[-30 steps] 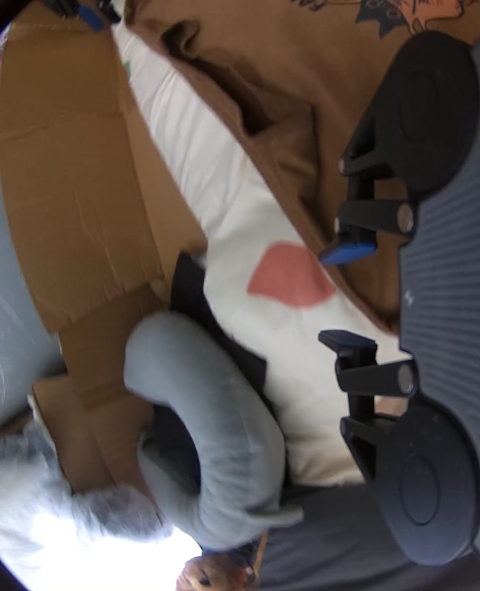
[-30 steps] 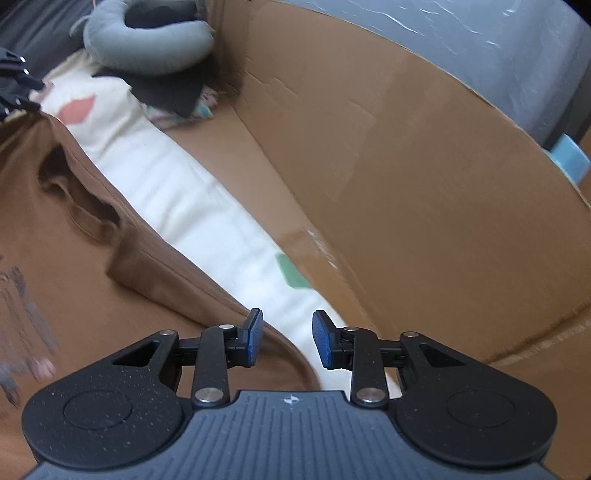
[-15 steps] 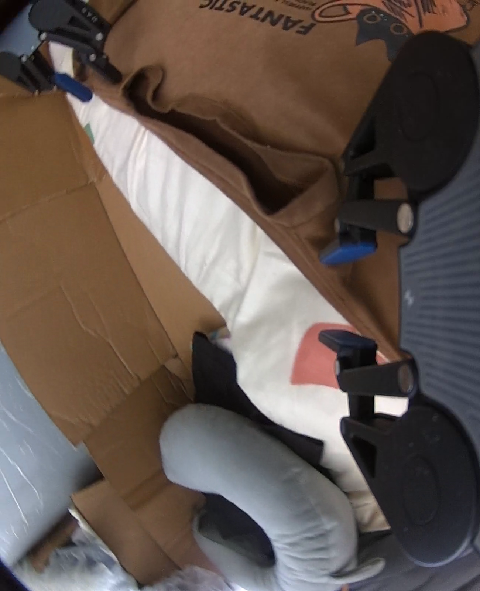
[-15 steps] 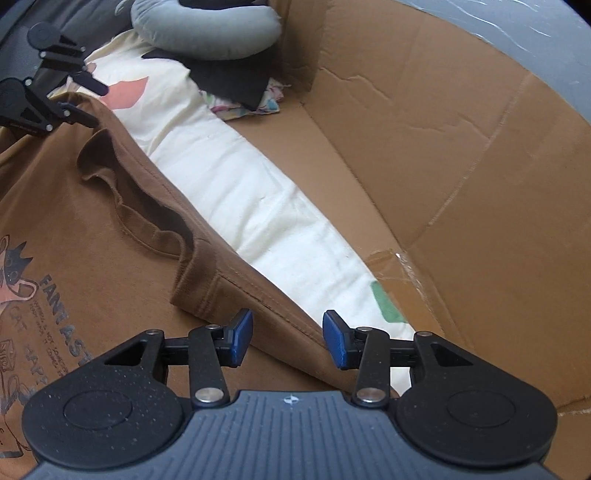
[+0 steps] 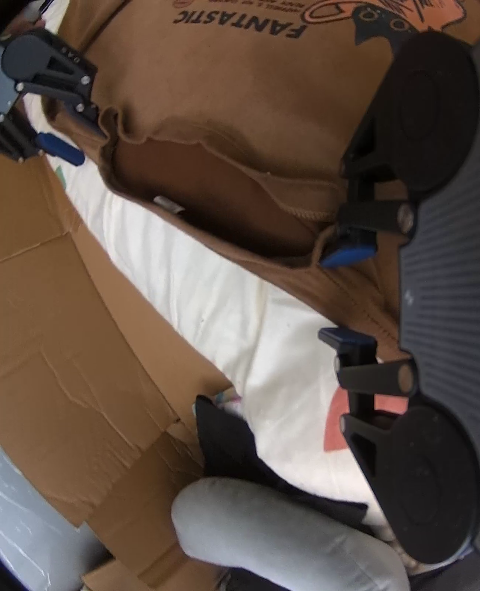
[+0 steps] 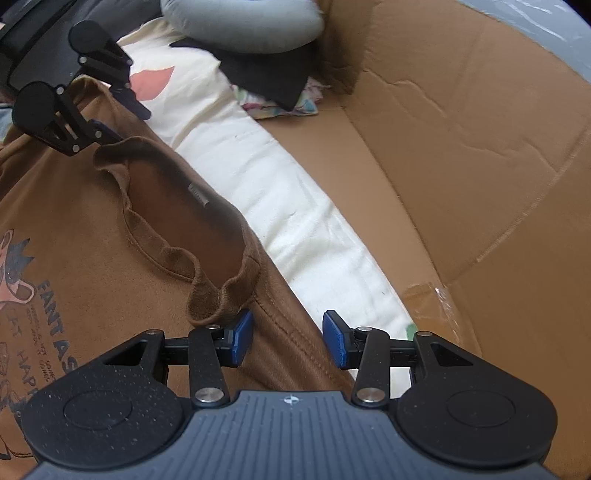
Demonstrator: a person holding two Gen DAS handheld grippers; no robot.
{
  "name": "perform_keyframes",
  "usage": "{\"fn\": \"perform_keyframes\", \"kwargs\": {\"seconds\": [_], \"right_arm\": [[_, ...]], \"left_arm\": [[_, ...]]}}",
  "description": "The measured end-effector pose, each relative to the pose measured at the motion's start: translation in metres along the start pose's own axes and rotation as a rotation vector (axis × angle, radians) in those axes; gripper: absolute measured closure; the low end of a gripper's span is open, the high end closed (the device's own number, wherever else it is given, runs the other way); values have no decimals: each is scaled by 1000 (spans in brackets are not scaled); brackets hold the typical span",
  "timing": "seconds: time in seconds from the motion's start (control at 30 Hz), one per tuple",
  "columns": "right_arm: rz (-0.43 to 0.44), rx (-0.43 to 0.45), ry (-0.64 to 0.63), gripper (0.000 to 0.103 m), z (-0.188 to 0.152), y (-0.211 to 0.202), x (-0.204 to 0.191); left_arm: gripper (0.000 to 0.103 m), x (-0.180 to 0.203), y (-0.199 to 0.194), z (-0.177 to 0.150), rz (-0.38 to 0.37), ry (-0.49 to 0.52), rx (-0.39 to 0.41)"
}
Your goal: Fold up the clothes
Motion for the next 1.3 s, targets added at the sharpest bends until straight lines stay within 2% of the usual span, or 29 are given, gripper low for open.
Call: {"fn": "perform_keyframes", "kwargs": {"seconds": [0.03, 0.07, 0.1, 0.13, 0.17, 0.2, 0.23, 0.43, 0.67, 0.87, 0.97, 1.17, 1.3], "right_arm": [[10, -3, -5, 54, 1, 3, 0], [20, -6, -9, 56, 1, 5, -1], [32, -9, -15, 66, 1, 7, -2], [45, -11, -20, 73, 1, 9, -2], [46, -6, -29, 87, 2, 8, -4], [39, 0, -43, 95, 2, 7, -4], [30, 8, -58, 96, 2, 6, -4], [-4, 51, -52, 98, 5, -1, 5], [-39, 68, 24, 97, 13, 3, 17], [-65, 124, 132, 93, 19, -9, 33], [-28, 159, 156, 93, 23, -20, 37], [-4, 142, 101, 93, 16, -26, 27], [11, 124, 125, 93, 4, -20, 22]], "left_arm": [[67, 0, 3, 0, -7, -1, -1], [73, 0, 5, 1, -15, -5, 2], [84, 0, 7, 2, -23, -7, 7], [88, 1, 8, 3, -26, -4, 14], [90, 2, 8, 4, -22, 4, 21], [93, 2, 7, 5, -19, 5, 30], [93, 0, 7, 5, -15, 0, 39], [96, -17, 6, 11, 4, -81, 84], [97, -43, 2, 26, 84, -205, 132], [95, -52, -11, 16, 45, -228, 138], [94, -44, -16, 5, 25, -218, 135], [94, -27, -11, -4, -15, -220, 126], [94, -20, 0, -2, -14, -227, 111]]}}
Point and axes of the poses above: each gripper's, at about its wrist camera, not at the fingertips, and y roughly the way its jaws point, x to its right, z to its top, the point moved 9 cm from there along y, roughly the way its jaws point, and after that the axes turned 11 degrees about -x, right-handed, at the moved point
